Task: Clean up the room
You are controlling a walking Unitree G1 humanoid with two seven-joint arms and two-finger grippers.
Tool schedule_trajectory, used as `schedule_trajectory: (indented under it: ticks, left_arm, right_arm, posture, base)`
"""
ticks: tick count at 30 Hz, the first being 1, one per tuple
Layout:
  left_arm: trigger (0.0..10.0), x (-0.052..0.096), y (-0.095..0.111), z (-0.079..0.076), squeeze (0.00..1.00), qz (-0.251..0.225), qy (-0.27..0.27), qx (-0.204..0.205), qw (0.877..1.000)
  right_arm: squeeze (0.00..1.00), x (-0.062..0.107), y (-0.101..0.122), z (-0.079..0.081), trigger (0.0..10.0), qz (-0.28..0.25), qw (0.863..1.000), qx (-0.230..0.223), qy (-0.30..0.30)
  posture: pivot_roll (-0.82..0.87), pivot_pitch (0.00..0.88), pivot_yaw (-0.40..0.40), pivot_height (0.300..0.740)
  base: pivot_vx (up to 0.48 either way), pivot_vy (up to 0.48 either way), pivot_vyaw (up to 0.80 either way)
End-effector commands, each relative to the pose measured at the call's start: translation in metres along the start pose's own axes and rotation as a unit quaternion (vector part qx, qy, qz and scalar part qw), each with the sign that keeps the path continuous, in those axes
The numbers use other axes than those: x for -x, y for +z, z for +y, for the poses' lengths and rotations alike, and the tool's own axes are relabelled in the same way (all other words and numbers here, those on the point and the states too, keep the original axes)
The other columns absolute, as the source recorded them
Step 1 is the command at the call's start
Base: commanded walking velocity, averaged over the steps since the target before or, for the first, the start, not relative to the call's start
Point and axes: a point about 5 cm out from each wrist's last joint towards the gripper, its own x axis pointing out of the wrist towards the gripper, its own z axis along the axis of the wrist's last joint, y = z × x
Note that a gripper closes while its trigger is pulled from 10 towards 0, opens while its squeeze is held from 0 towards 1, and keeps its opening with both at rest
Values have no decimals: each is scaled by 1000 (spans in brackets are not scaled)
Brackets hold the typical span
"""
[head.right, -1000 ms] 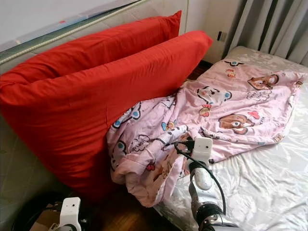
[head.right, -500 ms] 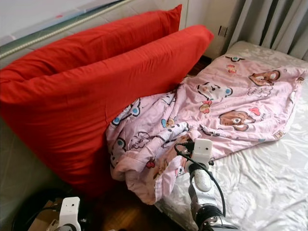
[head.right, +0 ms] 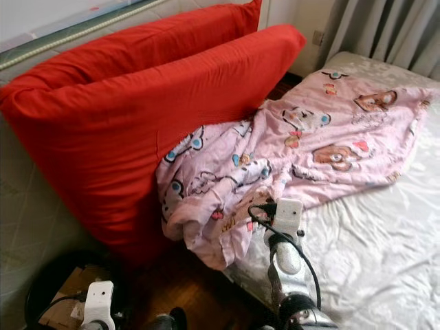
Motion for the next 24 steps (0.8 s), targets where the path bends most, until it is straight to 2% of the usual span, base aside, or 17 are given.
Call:
schedule_trajectory:
  ticks: [1,9,11,18,24]
  left_arm:
    - [10000,4,-16,4,0,22,5,1,1000]
    - [10000,4,-16,4,0,22,4,-1,1000]
    - [10000,4,-16,4,0,22,3,-2,1000]
    - [10000,4,-15,4,0,21,1,-4,1000]
    - [10000,4,-15,4,0,20,1,-4,1000]
  right_arm:
    - [0,-2,4,4,10000,-8,1000,4,6]
    - [0,-3,8,-6,10000,-19,999,17,-32]
    - [0,-4,10,-7,10000,-26,999,32,-33]
    - [0,-4,13,-9,10000,-35,998,34,-49]
    - [0,-4,16,-13,10000,-46,995,53,-66]
  posture:
    - [33,164,37,740]
    - [35,161,36,740]
    - [34,161,36,740]
    - [36,161,36,740]
    - [35,162,37,740]
  base:
    - [-289,0,0]
    - [-288,0,0]
    - [-287,0,0]
    - [-287,0,0]
    - [-288,0,0]
